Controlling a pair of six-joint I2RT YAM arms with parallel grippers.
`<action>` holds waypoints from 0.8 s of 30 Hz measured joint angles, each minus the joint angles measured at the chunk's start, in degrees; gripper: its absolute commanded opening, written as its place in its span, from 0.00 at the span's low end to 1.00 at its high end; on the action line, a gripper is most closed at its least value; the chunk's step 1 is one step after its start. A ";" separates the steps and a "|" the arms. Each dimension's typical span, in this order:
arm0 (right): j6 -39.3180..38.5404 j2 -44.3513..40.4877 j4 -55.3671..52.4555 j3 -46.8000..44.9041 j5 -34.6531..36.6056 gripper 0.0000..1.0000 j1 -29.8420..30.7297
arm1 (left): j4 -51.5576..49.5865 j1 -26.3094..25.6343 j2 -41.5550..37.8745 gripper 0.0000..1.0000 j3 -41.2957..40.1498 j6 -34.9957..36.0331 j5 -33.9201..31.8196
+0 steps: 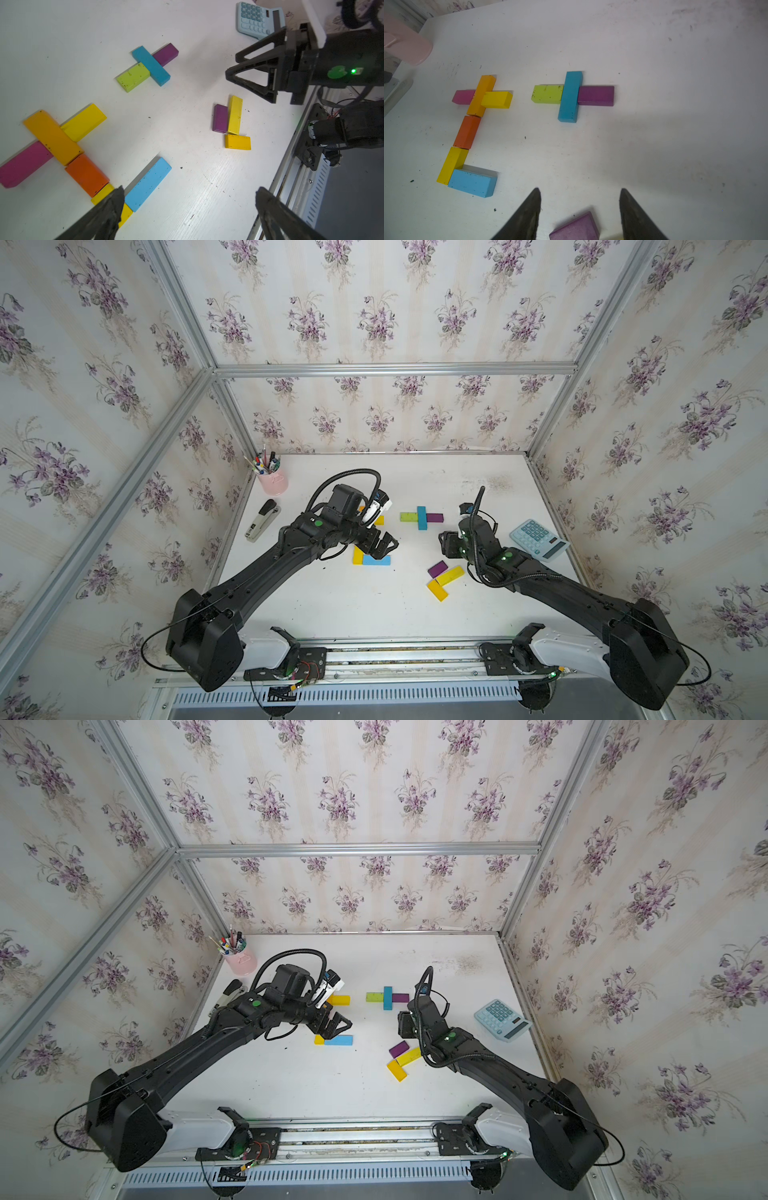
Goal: Assemble the letter t with building blocks
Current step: Pick up the building block from the center of the board.
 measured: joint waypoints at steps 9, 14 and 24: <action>17.35 7.32 -4.07 2.01 -0.94 0.55 6.75 | -4.28 2.23 -2.91 1.00 -1.99 -3.65 -7.30; 25.14 11.28 -8.17 5.09 -0.76 0.58 9.07 | -4.79 3.08 -3.82 1.00 -3.04 -4.33 -7.93; 34.67 24.15 -17.88 15.96 0.55 0.60 12.57 | -4.37 4.59 -4.72 1.00 -5.51 -5.31 -7.87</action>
